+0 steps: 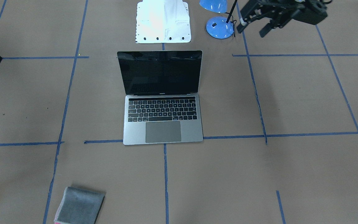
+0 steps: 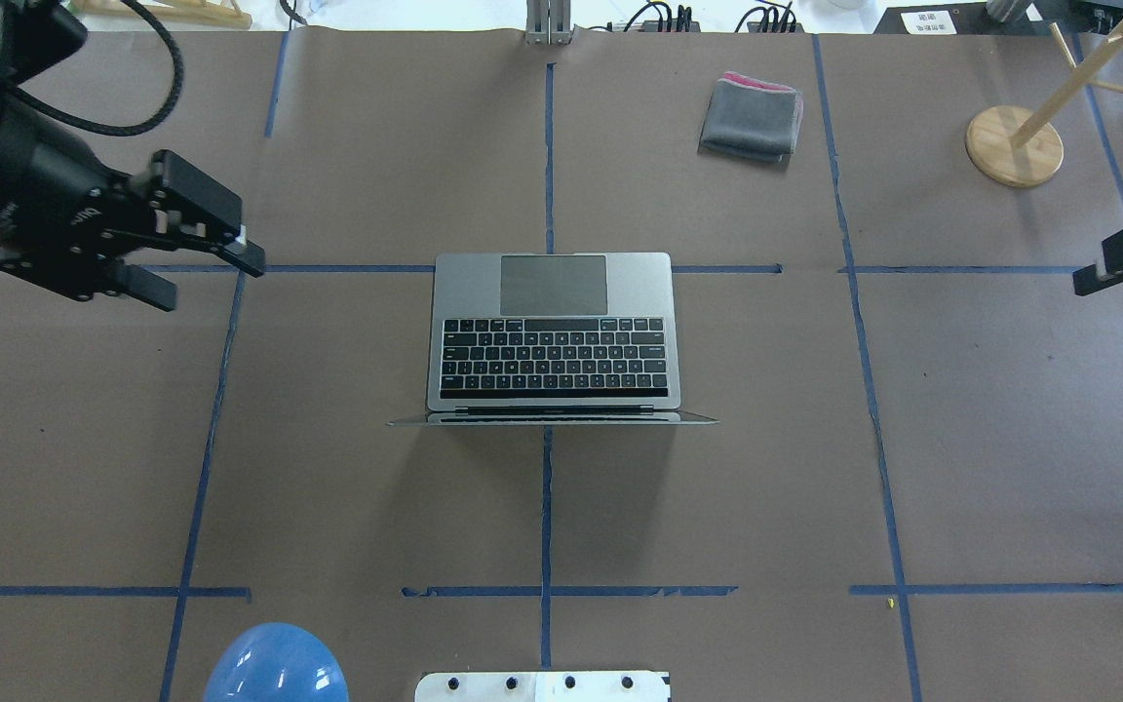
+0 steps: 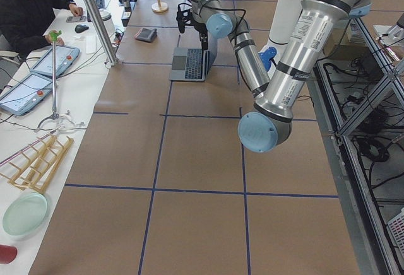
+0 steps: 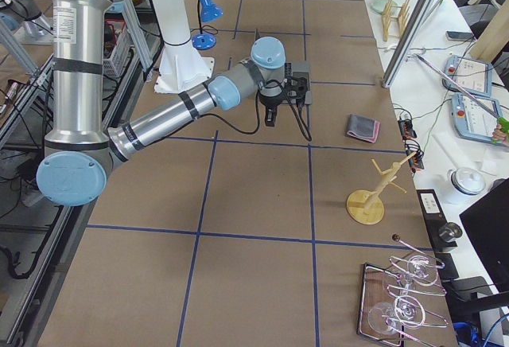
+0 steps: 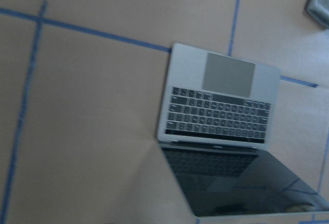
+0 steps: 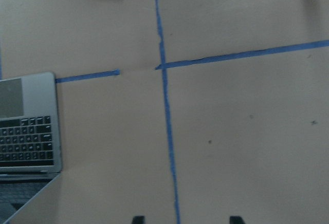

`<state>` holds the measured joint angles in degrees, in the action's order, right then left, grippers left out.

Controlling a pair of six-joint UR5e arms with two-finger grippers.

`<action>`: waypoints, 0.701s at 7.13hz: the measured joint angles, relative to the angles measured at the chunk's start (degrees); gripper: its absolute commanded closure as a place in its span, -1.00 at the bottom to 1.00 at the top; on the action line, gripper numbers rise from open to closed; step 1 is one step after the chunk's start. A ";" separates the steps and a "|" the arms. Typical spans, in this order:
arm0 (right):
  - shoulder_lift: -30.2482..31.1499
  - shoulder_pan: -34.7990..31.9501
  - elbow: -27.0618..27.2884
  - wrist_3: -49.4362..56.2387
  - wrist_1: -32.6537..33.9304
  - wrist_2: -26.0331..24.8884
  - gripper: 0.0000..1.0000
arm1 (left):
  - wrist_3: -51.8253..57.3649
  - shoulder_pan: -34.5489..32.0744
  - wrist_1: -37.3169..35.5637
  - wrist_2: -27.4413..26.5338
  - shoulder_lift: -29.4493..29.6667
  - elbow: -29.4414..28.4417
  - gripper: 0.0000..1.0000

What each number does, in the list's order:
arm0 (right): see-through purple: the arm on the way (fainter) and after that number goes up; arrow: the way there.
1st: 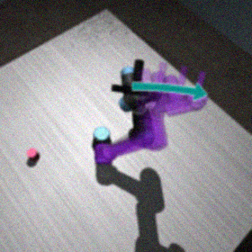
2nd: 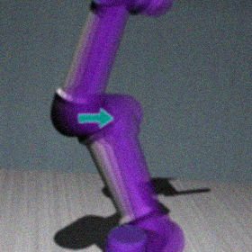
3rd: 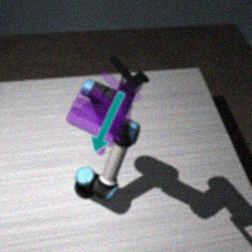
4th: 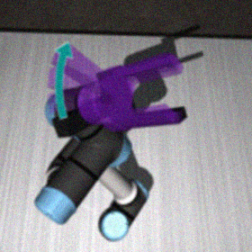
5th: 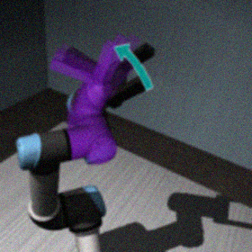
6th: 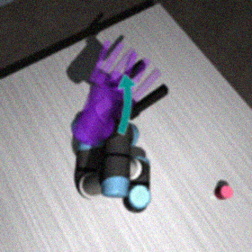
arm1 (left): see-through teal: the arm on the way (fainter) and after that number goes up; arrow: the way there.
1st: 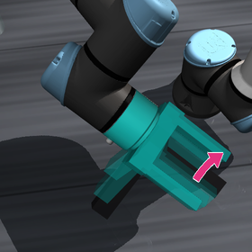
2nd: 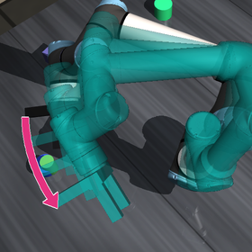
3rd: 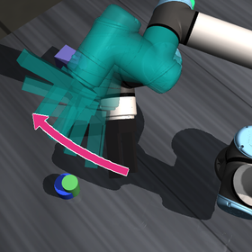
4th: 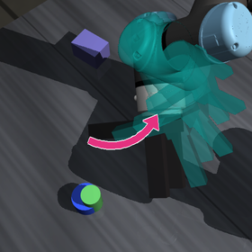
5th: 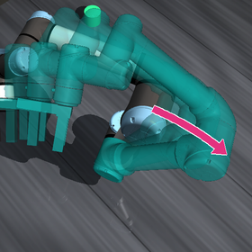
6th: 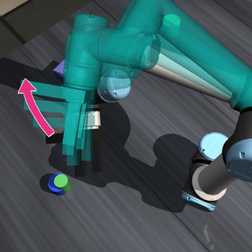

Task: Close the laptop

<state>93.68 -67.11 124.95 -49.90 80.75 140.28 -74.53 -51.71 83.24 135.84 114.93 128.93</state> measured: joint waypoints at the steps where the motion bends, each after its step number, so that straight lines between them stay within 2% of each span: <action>1: -0.38 5.48 0.56 -7.68 -6.60 -0.64 0.93 | -3.56 5.35 0.20 -4.32 2.05 0.05 0.58; 2: -0.72 10.13 0.85 -11.63 -10.82 -1.20 0.98 | -4.97 9.98 0.32 -8.31 3.08 0.08 0.90; 4: -3.01 17.67 1.01 -14.55 -14.58 -2.27 1.00 | -5.19 18.18 0.45 -13.77 4.46 -0.39 0.99; 5: -4.89 21.70 1.03 -16.91 -15.36 -4.70 1.00 | -5.11 21.90 0.47 -17.07 5.43 -1.18 0.99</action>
<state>88.79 -45.41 125.98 -66.81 65.39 135.58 -79.64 -29.81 83.71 118.77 120.36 127.75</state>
